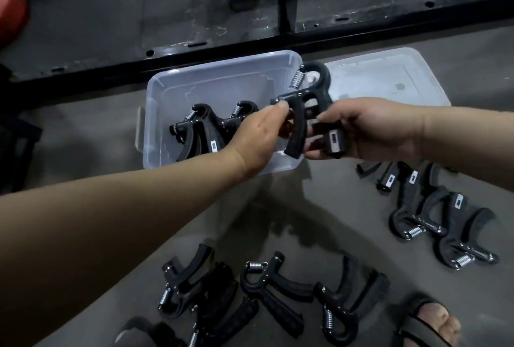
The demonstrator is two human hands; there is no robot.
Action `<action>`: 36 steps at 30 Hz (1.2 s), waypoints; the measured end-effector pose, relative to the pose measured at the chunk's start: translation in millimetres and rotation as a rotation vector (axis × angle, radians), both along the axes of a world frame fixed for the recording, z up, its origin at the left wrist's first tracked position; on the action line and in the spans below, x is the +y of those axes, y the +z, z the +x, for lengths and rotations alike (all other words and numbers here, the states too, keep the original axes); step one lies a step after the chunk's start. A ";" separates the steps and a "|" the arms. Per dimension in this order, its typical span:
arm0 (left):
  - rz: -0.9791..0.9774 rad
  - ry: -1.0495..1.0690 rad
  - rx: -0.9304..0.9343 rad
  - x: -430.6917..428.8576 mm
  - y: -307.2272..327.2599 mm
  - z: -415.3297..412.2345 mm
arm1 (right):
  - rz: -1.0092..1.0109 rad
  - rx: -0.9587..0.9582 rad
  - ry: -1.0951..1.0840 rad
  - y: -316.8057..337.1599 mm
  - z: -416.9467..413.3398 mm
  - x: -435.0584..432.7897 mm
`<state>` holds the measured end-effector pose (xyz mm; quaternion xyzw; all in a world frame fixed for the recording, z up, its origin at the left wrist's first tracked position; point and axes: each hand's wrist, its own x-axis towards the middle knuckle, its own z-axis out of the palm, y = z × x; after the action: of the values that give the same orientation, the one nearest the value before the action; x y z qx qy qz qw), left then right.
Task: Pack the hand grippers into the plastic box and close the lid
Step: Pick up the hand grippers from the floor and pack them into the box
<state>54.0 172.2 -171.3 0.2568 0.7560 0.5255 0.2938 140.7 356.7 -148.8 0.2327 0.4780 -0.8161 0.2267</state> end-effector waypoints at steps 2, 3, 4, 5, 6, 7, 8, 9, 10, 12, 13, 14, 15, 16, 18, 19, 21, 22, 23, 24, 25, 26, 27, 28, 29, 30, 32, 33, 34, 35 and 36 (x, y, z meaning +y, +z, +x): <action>0.021 0.157 -0.164 4.1 9.6 -4.3 | 0.089 0.028 -0.008 0.1 -13.9 -13.3; -0.032 0.182 -0.116 4.0 13.9 -8.4 | 0.151 0.055 0.004 0.2 -20.9 -17.8; -0.082 0.191 -0.061 1.7 17.2 -12.5 | 0.189 0.088 0.036 -0.3 -27.6 -21.4; -0.105 0.197 -0.038 -2.6 19.9 -17.1 | 0.234 0.124 0.081 2.2 -33.6 -27.3; -0.107 0.201 -0.059 -6.1 22.1 -22.4 | 0.309 0.161 0.107 5.4 -37.8 -33.6; -0.112 0.195 -0.100 -10.2 23.3 -27.8 | 0.360 0.192 0.125 6.4 -42.3 -37.4; -0.122 0.185 -0.134 -14.5 23.8 -32.5 | 0.402 0.214 0.130 7.2 -46.5 -40.0; -0.137 0.179 -0.156 -18.5 22.8 -37.1 | 0.464 0.232 0.140 7.0 -50.5 -41.9; -0.152 0.185 -0.158 -21.8 21.7 -41.1 | 0.587 0.257 0.188 8.1 -52.9 -43.4; -0.200 0.246 -0.110 -25.7 17.6 -49.5 | 0.938 0.385 0.317 3.5 -53.0 -42.3; -0.253 0.277 -0.060 -27.4 14.9 -53.8 | 1.149 0.469 0.354 -4.4 -51.5 -39.3; -0.319 0.305 0.008 -29.7 11.4 -58.0 | 1.345 0.552 0.371 -14.3 -49.2 -36.0; -0.393 0.335 0.076 -32.3 8.1 -62.0 | 1.464 0.625 0.383 -24.4 -45.2 -33.2; -0.461 0.364 0.121 -35.3 4.5 -65.6 | 1.543 0.689 0.426 -35.1 -40.1 -31.2; -0.580 0.359 0.184 -40.7 -2.9 -69.8 | 1.676 0.748 0.506 -49.8 -30.1 -32.9; -0.640 0.314 0.233 -42.5 -5.9 -69.7 | 1.709 0.759 0.494 -51.1 -27.3 -35.8; -0.706 0.226 0.343 -42.9 -10.3 -67.4 | 1.743 0.740 0.432 -48.9 -25.9 -40.2; -0.716 0.203 0.381 -41.8 -11.4 -65.8 | 1.757 0.732 0.422 -48.4 -26.3 -41.1; -0.724 0.188 0.405 -40.1 -11.9 -65.6 | 1.764 0.722 0.425 -47.3 -26.9 -41.6; -0.735 0.170 0.417 -38.2 -12.0 -66.5 | 1.771 0.715 0.431 -46.9 -27.4 -41.6; -0.755 0.147 0.425 -36.2 -10.3 -68.1 | 1.775 0.708 0.438 -47.0 -27.4 -41.6; -0.778 0.122 0.425 -34.9 -8.0 -70.1 | 1.784 0.706 0.448 -46.9 -26.5 -42.5; -0.799 0.094 0.423 -34.7 -4.8 -72.4 | 1.794 0.704 0.456 -46.4 -26.0 -43.0; -0.825 0.057 0.420 -35.8 -1.9 -74.4 | 1.803 0.703 0.460 -46.1 -26.2 -43.1; -0.861 0.011 0.428 -37.5 0.1 -75.4 | 1.814 0.701 0.463 -45.6 -26.6 -43.4; -0.905 -0.037 0.445 -39.2 1.7 -74.8 | 1.828 0.701 0.464 -45.3 -27.1 -43.6; -0.965 -0.087 0.472 -41.3 2.0 -70.5 | 1.842 0.704 0.472 -45.3 -27.5 -44.2; -0.960 -0.086 0.479 -40.9 1.9 -68.0 | 1.845 0.704 0.476 -45.1 -27.3 -44.4; -0.937 -0.071 0.479 -39.0 1.9 -66.9 | 1.847 0.702 0.474 -45.2 -27.3 -44.2; -0.906 -0.046 0.475 -36.0 3.0 -66.7 | 1.848 0.697 0.471 -44.9 -27.4 -44.1; -0.876 -0.028 0.467 -33.0 3.6 -67.0 | 1.847 0.697 0.468 -44.7 -27.3 -44.5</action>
<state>-12.9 139.2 -167.7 0.2301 0.9479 0.0830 0.2039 113.4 312.3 -193.5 -0.0334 0.9950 -0.0848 -0.0397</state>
